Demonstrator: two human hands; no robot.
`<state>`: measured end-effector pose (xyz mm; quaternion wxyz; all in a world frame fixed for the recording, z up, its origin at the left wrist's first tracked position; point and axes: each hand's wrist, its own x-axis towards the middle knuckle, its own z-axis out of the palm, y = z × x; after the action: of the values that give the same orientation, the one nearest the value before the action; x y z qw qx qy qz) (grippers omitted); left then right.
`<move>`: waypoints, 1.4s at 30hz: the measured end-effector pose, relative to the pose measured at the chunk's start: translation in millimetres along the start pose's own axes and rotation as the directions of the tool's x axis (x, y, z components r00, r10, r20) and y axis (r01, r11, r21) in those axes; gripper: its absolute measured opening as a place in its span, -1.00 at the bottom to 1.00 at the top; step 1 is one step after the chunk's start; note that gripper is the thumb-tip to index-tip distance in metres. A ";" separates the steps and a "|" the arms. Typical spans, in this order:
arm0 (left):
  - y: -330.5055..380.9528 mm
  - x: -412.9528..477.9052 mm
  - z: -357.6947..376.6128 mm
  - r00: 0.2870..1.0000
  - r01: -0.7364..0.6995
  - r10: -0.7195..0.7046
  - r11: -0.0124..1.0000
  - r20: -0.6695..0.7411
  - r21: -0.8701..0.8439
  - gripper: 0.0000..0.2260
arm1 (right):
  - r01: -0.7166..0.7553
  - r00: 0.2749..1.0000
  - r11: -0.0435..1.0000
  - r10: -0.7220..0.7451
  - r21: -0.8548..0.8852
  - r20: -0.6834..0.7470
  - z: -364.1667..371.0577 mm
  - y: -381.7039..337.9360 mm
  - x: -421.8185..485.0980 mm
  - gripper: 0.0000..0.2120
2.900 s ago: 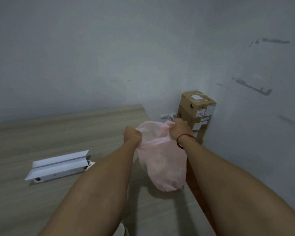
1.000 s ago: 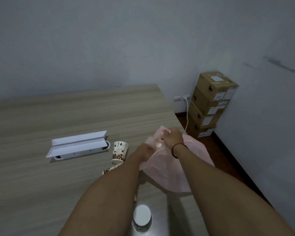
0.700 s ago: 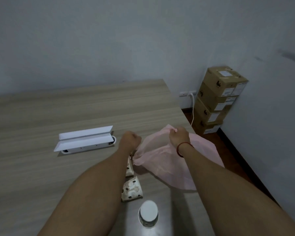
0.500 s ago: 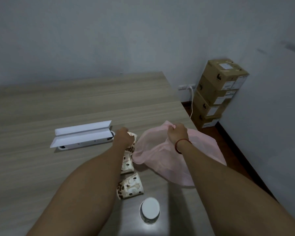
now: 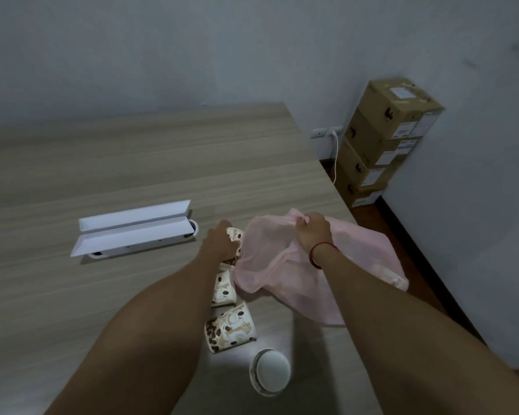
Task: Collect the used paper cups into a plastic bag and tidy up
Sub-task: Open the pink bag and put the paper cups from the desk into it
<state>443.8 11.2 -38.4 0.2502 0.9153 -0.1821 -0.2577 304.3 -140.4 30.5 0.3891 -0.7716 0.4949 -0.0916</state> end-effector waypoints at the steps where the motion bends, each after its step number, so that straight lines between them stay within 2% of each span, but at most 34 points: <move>1: 1.6 -0.1 -1.4 1.000 0.000 0.000 1.000 -0.008 0.008 -0.69 | -0.003 1.000 1.000 0.003 -0.002 -0.004 -1.5 -0.1 0.7 -0.78; 5: 8.5 -5.6 -21.6 0.996 -0.042 0.045 0.998 -0.082 0.036 -0.77 | 0.001 1.000 1.000 -0.001 0.001 -0.003 -8.6 -3.2 -0.2 -0.78; 10: 18.8 -29.3 -48.6 0.969 -0.047 0.062 0.997 -0.239 0.068 -0.71 | -0.005 1.000 1.000 0.005 0.020 0.011 -20.1 -9.5 -9.1 -0.71; 13: 33.9 -45.3 -56.5 0.926 -0.154 0.195 0.977 -0.323 0.149 -0.67 | -0.015 1.000 1.000 0.015 0.023 0.009 -28.2 -12.5 -17.4 -0.70; 16: 49.2 -60.5 -56.2 0.879 -0.255 0.265 0.964 -0.397 0.078 -0.66 | -0.043 0.999 0.999 0.043 0.021 0.007 -36.5 -13.5 -28.0 -0.69; 18: 59.8 -71.3 -52.0 0.893 -0.302 0.281 0.953 -0.352 -0.005 -0.65 | -0.060 0.998 0.998 0.060 0.012 -0.009 -43.5 -15.5 -35.3 -0.67; 22: 73.8 -91.3 -36.9 0.929 -0.322 0.238 0.898 -0.284 -0.301 -0.66 | -0.075 0.997 0.997 0.074 0.000 -0.030 -52.3 -15.2 -43.6 -0.63; 25: 79.8 -103.8 -18.8 0.949 -0.270 0.182 0.892 -0.258 -0.362 -0.67 | -0.088 0.996 0.996 0.089 0.027 -0.028 -52.6 -10.6 -46.8 -0.63; 30: 96.0 -121.1 -1.8 0.996 -0.092 0.088 0.857 -0.033 -0.507 -0.65 | -0.092 0.996 0.988 0.091 0.123 0.012 -52.6 -11.3 -55.2 -0.61; 33: 105.6 -129.8 2.0 0.997 0.009 0.030 0.862 0.070 -0.506 -0.73 | -0.105 0.994 0.979 0.103 0.174 0.017 -58.7 -13.3 -55.8 -0.59; 36: 110.2 -131.5 8.3 0.988 0.050 0.036 0.846 0.151 -0.530 -0.80 | -0.090 0.996 0.975 0.087 0.205 0.025 -65.7 -19.1 -57.8 -0.60; 38: 108.3 -128.2 17.7 0.990 0.040 0.030 0.874 0.136 -0.484 -0.83 | -0.061 0.998 0.972 0.053 0.226 0.041 -67.2 -21.9 -58.7 -0.62; 40: 106.7 -122.1 27.4 1.000 0.018 -0.010 0.917 0.022 -0.397 -0.76 | -0.052 0.998 0.963 0.038 0.264 0.058 -67.6 -22.9 -59.9 -0.62; 42: 111.6 -119.7 31.6 0.997 -0.008 -0.017 0.934 -0.069 -0.356 -0.83 | -0.037 0.998 0.963 0.023 0.266 0.054 -68.3 -23.4 -59.5 -0.64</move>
<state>307.4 -35.2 45.2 0.4177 0.8638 -0.1213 -0.2544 255.2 -120.7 107.6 0.5032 -0.7066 0.4796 -0.1321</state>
